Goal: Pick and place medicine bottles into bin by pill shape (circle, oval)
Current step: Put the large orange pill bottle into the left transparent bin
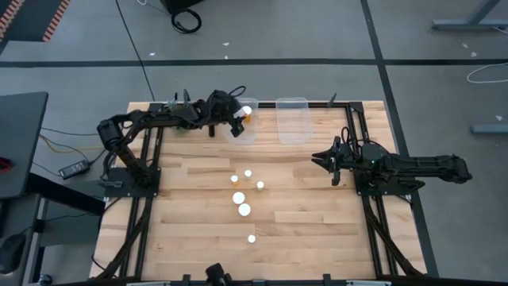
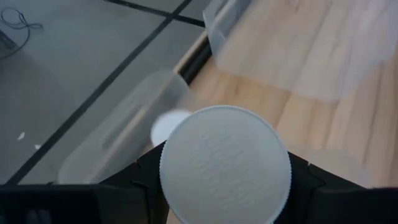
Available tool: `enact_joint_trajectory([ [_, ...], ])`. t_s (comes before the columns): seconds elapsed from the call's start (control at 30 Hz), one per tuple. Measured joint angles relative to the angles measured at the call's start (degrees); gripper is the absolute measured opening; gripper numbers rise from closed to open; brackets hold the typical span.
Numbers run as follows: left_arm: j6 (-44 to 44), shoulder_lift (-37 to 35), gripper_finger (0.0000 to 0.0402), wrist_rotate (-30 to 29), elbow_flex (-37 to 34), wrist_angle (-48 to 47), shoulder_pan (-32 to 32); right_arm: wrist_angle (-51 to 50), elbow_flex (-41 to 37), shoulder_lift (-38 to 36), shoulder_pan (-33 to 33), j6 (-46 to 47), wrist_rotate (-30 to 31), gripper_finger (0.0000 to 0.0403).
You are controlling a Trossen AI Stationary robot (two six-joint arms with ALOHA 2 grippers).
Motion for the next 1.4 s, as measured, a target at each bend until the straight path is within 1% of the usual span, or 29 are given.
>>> enact_joint_trajectory([
  [0.17, 0.0, 1.1, 0.0202, 0.1, 5.4, -4.3, 0.0, 0.0, 0.0, 0.0, 0.0, 0.0, 0.0, 0.0095],
  [0.33, -0.7, 2.9, 0.0208, 4.4, 9.6, -10.6, 0.0, 0.0, 0.0, 0.0, 0.0, 0.0, 0.0, 0.0095],
  [0.53, 0.2, 3.9, 0.0202, 7.2, 10.2, -15.7, 0.0, 0.0, 0.0, 0.0, 0.0, 0.0, 0.0, 0.0095],
  [0.7, 1.5, 5.5, 0.0206, 7.4, 10.1, -18.6, 0.6, 0.0, 0.0, 0.1, 0.0, 0.0, 0.0, 0.0095],
  [0.77, 1.4, 6.6, 0.021, 7.3, 10.3, -17.5, 0.7, 0.0, 0.0, 0.1, 0.0, 0.0, 0.0, 0.0095],
  [0.83, 1.2, 7.4, 0.0211, 7.2, 10.2, -18.4, 1.0, 0.0, 0.0, 0.3, 0.0, 0.0, 0.0, 0.0095],
  [1.03, 0.7, 10.9, 0.0202, 7.1, 10.2, -17.5, 1.2, 0.0, 0.0, 0.8, 0.0, 0.0, 0.0, 0.0095],
  [1.17, 0.3, 13.0, 0.0205, 7.1, 10.2, -17.2, 1.2, -0.1, 0.0, 0.9, 0.0, 0.0, 0.0, 0.0095],
  [1.4, 1.3, 13.4, 0.0219, 7.1, 10.3, -16.7, 1.2, 0.0, 0.0, 0.9, 0.0, 0.0, 0.0, 0.0095],
])
